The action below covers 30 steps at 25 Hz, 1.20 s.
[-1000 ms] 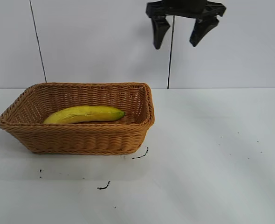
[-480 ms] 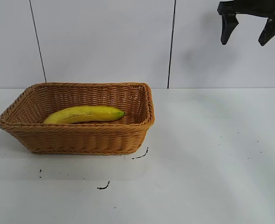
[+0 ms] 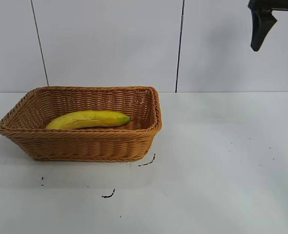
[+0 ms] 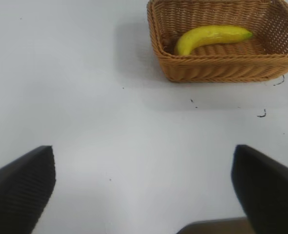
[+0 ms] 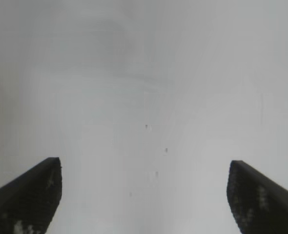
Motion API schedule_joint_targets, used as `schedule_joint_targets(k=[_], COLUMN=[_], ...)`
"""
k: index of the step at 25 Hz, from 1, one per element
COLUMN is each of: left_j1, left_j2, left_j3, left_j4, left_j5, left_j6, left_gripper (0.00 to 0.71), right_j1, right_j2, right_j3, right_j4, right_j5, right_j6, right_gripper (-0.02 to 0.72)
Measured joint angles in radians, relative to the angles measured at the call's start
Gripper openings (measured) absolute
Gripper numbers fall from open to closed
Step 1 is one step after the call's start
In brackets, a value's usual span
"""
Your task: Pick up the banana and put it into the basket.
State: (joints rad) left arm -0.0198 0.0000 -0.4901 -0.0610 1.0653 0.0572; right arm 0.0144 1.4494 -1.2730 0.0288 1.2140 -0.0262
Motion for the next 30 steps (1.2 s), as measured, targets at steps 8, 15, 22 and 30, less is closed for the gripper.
schedule_joint_targets(k=[8, 15, 22, 30], left_j1=[0.000, 0.000, 0.000, 0.000], left_j2=[0.000, 0.000, 0.000, 0.000], left_j3=[0.000, 0.000, 0.000, 0.000], left_j4=[0.000, 0.000, 0.000, 0.000], left_j5=[0.000, 0.000, 0.000, 0.000], left_j6=[0.000, 0.000, 0.000, 0.000], left_gripper=[0.695, 0.695, 0.695, 0.695], right_j1=[0.000, 0.000, 0.000, 0.000], right_j2=[-0.481, -0.902, -1.222, -1.453], right_j3=[0.465, 0.764, 0.773, 0.776], right_j4=[-0.016, -0.029, -0.035, -0.029], right_j5=[-0.101, -0.177, -0.195, -0.194], right_j6=[0.026, 0.026, 0.001, 0.000], right_gripper=[0.654, 0.654, 0.654, 0.654])
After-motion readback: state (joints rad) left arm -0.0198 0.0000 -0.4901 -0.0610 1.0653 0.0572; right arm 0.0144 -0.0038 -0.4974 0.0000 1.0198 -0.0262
